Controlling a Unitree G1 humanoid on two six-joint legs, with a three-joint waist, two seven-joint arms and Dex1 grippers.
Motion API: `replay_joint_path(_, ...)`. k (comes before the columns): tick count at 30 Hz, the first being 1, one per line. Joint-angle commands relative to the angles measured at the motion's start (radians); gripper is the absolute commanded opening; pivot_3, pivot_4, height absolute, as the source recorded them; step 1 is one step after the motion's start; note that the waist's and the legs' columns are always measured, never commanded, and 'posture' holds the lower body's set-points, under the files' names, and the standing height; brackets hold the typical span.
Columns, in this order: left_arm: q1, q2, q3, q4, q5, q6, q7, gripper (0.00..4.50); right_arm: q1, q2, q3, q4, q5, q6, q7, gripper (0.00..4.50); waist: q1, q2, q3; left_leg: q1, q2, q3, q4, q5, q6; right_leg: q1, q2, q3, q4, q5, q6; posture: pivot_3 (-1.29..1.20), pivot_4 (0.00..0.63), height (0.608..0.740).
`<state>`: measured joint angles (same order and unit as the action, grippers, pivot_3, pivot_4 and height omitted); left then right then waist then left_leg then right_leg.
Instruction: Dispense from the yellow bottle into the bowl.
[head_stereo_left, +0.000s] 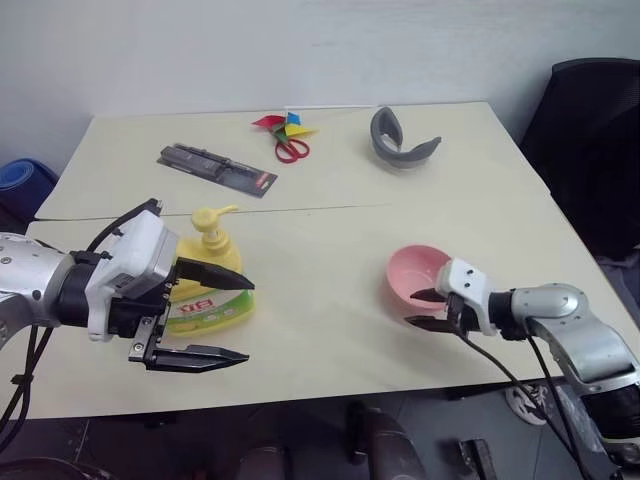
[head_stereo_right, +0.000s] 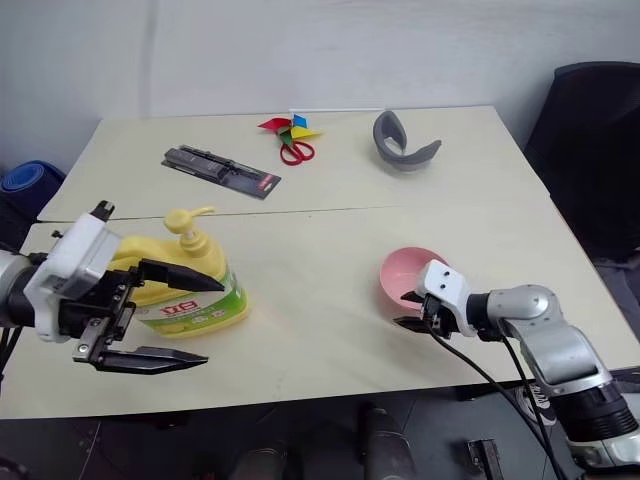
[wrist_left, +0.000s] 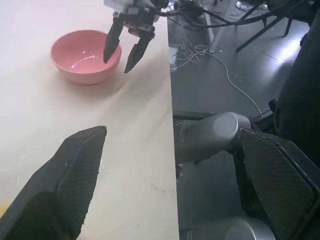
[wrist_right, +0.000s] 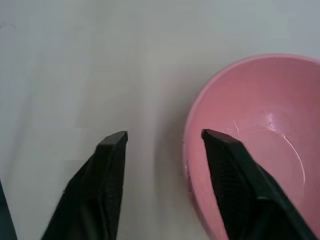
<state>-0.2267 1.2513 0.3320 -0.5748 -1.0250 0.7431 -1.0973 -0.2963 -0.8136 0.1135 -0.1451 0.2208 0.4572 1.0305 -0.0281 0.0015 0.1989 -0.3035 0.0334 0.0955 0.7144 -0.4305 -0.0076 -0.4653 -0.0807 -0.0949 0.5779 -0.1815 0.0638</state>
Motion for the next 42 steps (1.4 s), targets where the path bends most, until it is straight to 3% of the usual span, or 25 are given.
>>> replay_joint_path(1, -0.037, -0.003, -0.004, 0.008, 0.002, 0.008, -0.003, 4.50, -0.010, 0.017, -0.006, 0.021, -0.019, -0.016, -0.031, 1.82, 0.001, 0.000, 0.000, 0.000, 0.000, 0.000, 0.000, 0.000, 0.000, 0.000, 0.000, 0.000, 0.000, 0.000, 0.000, 0.00, 0.150, 0.740)
replay_joint_path(11, -0.067, -0.018, -0.009, 0.001, 0.005, 0.030, 0.002, 4.50, -0.025, 0.055, 0.010, 0.114, -0.076, -0.077, -0.054, 1.82, 0.001, 0.000, 0.000, 0.000, 0.000, 0.001, 0.000, 0.000, 0.000, 0.000, 0.001, 0.003, 0.000, 0.000, 0.000, 0.00, 0.150, 0.740)
replay_joint_path(14, -0.075, -0.024, -0.003, 0.002, -0.005, 0.038, 0.005, 4.50, -0.033, 0.063, 0.009, 0.149, -0.091, -0.092, -0.067, 1.24, 0.000, 0.000, 0.000, 0.000, 0.000, 0.001, 0.000, 0.000, 0.000, 0.000, 0.001, 0.003, 0.000, 0.000, 0.000, 0.00, 0.150, 0.740)
replay_joint_path(18, -0.093, -0.033, 0.000, 0.004, -0.020, 0.053, 0.014, 4.50, -0.035, 0.067, 0.009, 0.166, -0.097, -0.108, -0.064, 0.03, 0.001, -0.001, -0.001, 0.002, 0.000, 0.002, 0.000, 0.000, 0.000, 0.000, 0.001, 0.004, 0.001, 0.000, 0.001, 0.00, 0.150, 0.740)
replay_joint_path(25, -0.126, -0.056, 0.010, 0.016, -0.027, 0.068, 0.053, 4.50, -0.046, 0.051, -0.002, 0.121, -0.082, -0.132, -0.022, 0.03, 0.001, -0.002, -0.001, 0.002, 0.000, 0.002, 0.001, 0.000, 0.000, 0.001, 0.001, 0.005, 0.002, 0.000, 0.001, 0.00, 0.150, 0.740)
replay_joint_path(28, -0.180, -0.056, 0.062, 0.061, -0.117, 0.116, 0.092, 4.50, -0.139, 0.013, -0.009, 0.052, -0.043, -0.095, 0.063, 0.03, 0.001, -0.001, 0.000, 0.002, 0.000, 0.002, 0.001, 0.000, 0.000, 0.001, 0.002, 0.005, 0.002, 0.000, 0.001, 0.00, 0.150, 0.740)
replay_joint_path(34, -0.298, 0.001, 0.165, 0.220, -0.201, 0.191, 0.124, 2.75, -0.448, 0.032, 0.083, 0.111, -0.052, -0.101, 0.206, 0.00, -0.007, -0.001, 0.001, 0.005, -0.001, 0.000, 0.000, 0.000, -0.001, 0.000, 0.005, 0.008, 0.004, 0.000, 0.000, 0.00, 0.150, 0.740)
replay_joint_path(42, -0.341, 0.061, 0.136, 0.405, -0.039, 0.130, 0.044, 0.28, -0.793, 0.258, 0.250, 0.356, -0.128, -0.193, 0.292, 0.00, -0.008, -0.002, 0.001, 0.005, -0.001, -0.001, 0.000, 0.000, -0.002, -0.006, 0.006, 0.007, 0.006, -0.001, -0.001, 0.00, 0.150, 0.740)
